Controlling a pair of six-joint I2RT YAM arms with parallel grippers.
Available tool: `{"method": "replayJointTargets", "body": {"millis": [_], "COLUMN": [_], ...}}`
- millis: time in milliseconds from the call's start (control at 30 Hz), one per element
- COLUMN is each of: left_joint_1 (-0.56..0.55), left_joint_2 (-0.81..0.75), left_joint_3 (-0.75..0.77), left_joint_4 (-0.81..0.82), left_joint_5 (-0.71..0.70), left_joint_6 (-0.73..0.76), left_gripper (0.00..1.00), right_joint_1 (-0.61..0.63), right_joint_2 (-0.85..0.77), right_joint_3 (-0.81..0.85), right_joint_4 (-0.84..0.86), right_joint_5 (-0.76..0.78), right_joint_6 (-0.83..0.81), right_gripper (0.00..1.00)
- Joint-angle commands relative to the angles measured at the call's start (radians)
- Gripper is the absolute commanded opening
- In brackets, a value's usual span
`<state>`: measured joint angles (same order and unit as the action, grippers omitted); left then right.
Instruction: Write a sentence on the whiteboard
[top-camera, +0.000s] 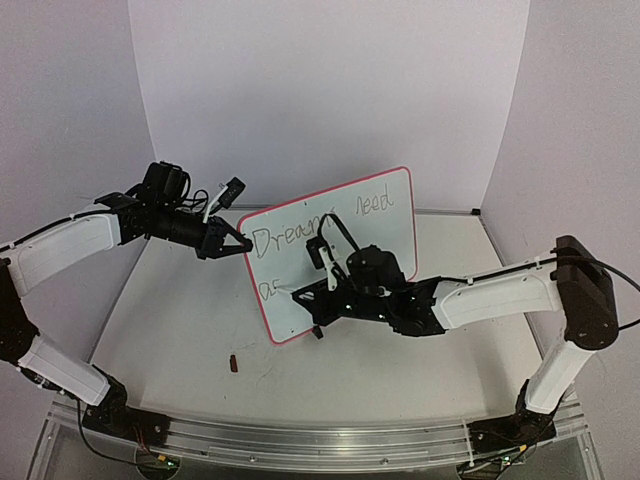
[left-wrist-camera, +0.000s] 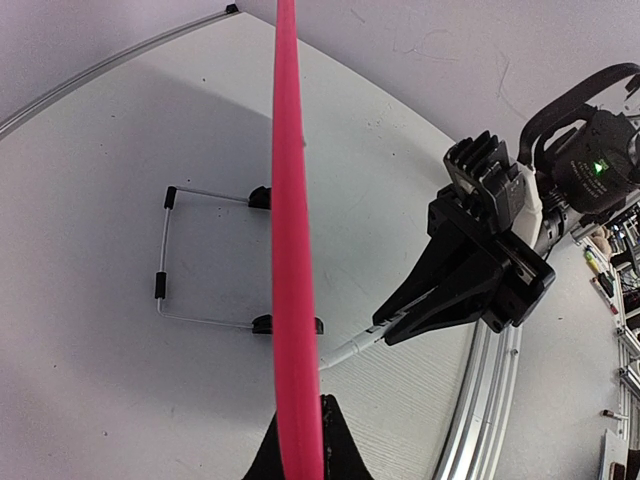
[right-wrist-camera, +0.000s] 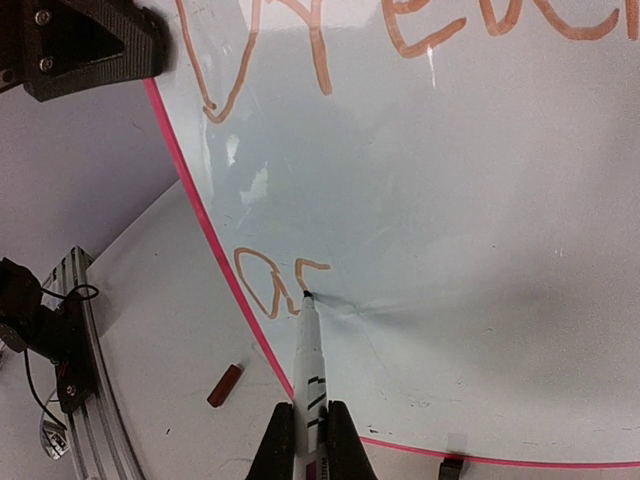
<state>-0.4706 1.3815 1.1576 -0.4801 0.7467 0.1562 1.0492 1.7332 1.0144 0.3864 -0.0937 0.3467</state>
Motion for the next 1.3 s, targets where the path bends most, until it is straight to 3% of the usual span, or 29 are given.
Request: {"method": "replayJointTargets", "body": {"millis": [0, 1267], "left_joint_1": [-0.031, -0.033], "left_joint_2": [0.036, 0.037], "left_joint_3": [-0.005, -0.006], "left_joint_4": [-0.096, -0.098], "left_joint_5": [-0.026, -0.028], "left_joint_6": [0.016, 0.017], "left_gripper": [0.0, 0.0], "right_joint_1": [-0.004, -0.004], "right_joint_2": [0.016, -0.041], "right_joint_3": [-0.008, -0.024], "right_joint_4": [-0.012, -0.026], "right_joint_5": [0.044, 0.135], "right_joint_6": [0.015, 0.011], "right_gripper": [0.0, 0.0]}}
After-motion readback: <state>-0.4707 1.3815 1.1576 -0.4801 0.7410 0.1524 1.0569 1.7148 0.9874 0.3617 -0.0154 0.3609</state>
